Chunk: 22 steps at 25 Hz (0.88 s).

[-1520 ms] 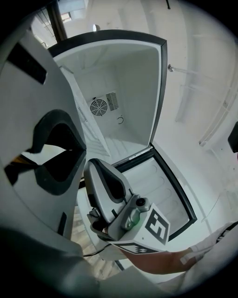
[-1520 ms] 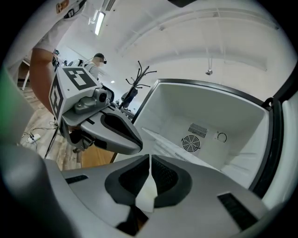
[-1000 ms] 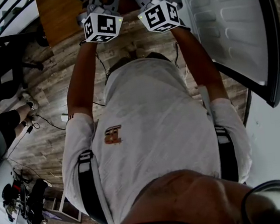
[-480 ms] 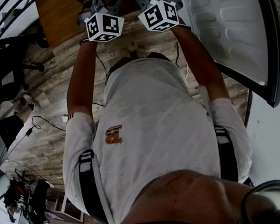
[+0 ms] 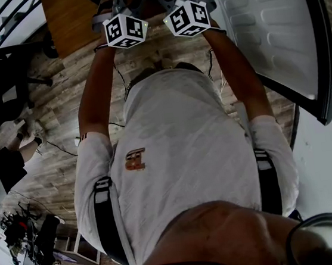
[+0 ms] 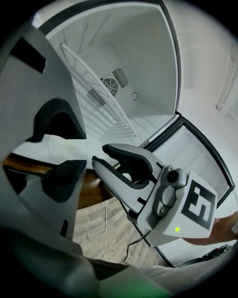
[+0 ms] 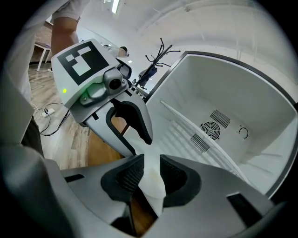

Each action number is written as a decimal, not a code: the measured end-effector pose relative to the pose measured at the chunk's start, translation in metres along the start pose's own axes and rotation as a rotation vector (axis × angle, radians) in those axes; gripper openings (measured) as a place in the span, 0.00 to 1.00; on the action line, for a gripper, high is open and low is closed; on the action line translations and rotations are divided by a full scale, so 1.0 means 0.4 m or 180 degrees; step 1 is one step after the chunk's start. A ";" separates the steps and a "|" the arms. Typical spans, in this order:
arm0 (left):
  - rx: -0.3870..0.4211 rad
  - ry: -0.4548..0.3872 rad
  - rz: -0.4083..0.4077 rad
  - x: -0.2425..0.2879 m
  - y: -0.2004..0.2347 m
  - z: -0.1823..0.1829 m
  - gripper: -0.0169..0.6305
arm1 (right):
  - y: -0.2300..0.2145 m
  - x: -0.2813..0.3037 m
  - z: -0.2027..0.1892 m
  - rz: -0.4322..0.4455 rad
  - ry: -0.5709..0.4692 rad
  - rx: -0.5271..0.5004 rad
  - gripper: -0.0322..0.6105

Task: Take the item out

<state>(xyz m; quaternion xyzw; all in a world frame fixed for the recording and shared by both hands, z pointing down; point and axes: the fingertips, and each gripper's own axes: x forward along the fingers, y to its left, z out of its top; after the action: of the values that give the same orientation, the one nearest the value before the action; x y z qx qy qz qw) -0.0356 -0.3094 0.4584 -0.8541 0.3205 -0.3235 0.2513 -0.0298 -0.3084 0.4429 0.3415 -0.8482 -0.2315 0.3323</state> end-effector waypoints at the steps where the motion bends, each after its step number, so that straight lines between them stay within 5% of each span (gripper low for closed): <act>1: 0.0020 0.0018 -0.0012 0.002 -0.003 -0.004 0.25 | 0.001 0.003 -0.003 0.0010 0.0020 -0.0005 0.22; 22: 0.0646 0.0461 -0.0252 0.078 -0.061 -0.081 0.32 | 0.048 0.068 -0.094 0.0270 0.0485 -0.0776 0.32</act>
<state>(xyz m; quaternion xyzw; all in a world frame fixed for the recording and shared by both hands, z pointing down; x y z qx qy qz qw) -0.0311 -0.3224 0.5077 -0.8107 0.2695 -0.4247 0.2996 -0.0258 -0.3220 0.4909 0.2791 -0.7997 -0.2919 0.4442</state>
